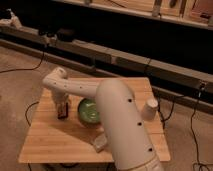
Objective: Place the eraser on the white sponge
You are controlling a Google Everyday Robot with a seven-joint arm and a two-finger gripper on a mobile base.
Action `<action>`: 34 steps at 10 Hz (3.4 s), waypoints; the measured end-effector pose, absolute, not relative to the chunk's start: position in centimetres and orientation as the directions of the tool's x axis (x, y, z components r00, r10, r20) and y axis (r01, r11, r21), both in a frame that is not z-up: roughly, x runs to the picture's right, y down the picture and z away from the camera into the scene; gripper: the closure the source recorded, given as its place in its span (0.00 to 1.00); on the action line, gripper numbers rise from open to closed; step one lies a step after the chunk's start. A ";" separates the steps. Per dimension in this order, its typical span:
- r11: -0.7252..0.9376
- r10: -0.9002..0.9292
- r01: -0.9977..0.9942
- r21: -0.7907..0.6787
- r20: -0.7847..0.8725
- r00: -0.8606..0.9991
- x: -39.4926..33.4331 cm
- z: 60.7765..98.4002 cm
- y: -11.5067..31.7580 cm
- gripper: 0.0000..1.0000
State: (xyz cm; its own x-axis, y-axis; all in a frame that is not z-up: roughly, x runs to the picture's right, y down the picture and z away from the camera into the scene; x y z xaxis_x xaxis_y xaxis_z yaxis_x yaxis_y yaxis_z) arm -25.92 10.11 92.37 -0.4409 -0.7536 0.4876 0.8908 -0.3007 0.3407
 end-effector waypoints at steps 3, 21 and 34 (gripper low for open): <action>-0.304 -0.745 0.891 0.338 0.498 -0.443 -25.7 92.4 10.3 0.47; -0.282 -0.740 0.849 0.447 0.462 -0.489 -16.5 80.1 7.0 1.00; -0.064 -0.709 0.933 0.354 0.642 -0.292 -15.2 71.9 13.2 1.00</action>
